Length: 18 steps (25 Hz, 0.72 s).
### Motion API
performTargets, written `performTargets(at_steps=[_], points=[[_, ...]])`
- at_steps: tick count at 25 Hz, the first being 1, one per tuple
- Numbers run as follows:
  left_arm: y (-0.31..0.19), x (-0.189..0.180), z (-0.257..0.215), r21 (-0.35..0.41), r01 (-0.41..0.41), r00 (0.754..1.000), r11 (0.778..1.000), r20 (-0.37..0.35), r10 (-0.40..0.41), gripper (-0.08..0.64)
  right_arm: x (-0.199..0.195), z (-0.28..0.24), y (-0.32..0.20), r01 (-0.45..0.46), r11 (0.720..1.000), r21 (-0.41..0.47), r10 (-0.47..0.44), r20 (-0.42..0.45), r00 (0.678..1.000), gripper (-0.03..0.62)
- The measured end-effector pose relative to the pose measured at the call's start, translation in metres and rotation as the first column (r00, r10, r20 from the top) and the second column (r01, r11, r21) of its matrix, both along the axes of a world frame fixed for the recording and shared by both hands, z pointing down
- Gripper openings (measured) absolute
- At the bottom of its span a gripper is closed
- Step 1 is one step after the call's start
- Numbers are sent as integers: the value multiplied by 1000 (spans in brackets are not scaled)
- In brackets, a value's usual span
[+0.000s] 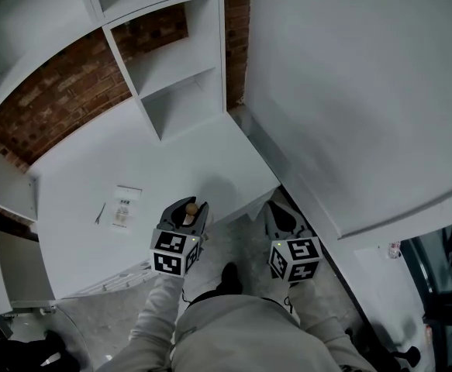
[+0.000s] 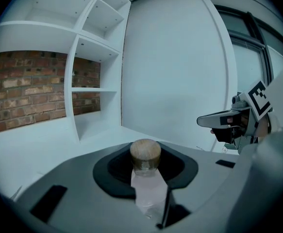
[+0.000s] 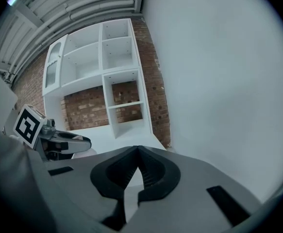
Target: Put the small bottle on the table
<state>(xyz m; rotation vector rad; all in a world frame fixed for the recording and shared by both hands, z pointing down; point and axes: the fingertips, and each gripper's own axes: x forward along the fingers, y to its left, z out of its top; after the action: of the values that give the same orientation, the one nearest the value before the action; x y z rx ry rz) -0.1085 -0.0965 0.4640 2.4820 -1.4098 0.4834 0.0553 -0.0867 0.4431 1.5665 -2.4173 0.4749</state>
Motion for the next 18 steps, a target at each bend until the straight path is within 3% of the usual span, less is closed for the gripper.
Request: performTargets(at_steps=[8, 18], points=[[-46, -15, 1, 7, -18, 1000, 1000, 0, 18, 129, -13, 2, -41, -19, 1000, -2, 19, -15, 1000, 28], [-91, -8, 11, -12, -45, 999, 999, 4, 45, 129, -16, 7, -83, -12, 1000, -8, 11, -21, 1000, 28]])
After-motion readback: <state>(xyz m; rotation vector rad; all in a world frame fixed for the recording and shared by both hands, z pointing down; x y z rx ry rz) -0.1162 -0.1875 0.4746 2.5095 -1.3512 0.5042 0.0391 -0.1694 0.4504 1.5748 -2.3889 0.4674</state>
